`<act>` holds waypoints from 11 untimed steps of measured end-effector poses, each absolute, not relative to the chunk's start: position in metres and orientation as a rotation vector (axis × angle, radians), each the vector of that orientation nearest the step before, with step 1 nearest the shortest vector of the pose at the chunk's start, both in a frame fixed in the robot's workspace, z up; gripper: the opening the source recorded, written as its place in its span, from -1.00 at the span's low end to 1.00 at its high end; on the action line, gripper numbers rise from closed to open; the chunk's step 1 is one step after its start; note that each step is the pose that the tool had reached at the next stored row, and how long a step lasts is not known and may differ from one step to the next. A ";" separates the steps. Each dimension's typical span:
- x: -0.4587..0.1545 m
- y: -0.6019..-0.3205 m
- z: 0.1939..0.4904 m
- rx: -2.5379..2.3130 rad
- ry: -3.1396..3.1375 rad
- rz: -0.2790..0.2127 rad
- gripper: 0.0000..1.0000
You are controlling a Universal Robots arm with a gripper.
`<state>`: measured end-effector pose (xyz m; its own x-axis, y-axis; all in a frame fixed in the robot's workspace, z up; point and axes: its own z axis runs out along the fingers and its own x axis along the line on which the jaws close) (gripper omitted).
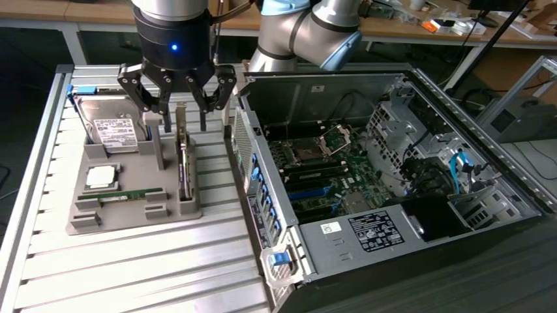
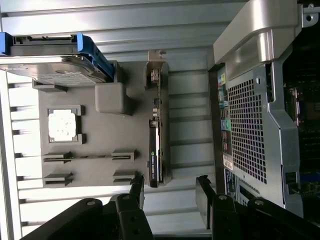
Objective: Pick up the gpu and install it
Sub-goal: 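Pick up the gpu and move the gpu toward the slot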
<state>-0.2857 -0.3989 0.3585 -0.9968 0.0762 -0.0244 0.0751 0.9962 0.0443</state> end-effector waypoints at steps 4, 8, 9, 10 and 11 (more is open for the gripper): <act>-0.286 -0.399 0.357 0.118 3.113 0.068 0.08; -0.286 -0.399 0.356 0.118 3.113 0.068 0.08; -0.286 -0.399 0.355 0.118 3.112 0.068 0.08; -0.286 -0.399 0.355 0.118 3.112 0.068 0.08; -0.286 -0.399 0.354 0.118 3.112 0.068 0.08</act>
<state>-0.2857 -0.3989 0.3545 -0.9968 0.0762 -0.0245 0.0751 0.9962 0.0444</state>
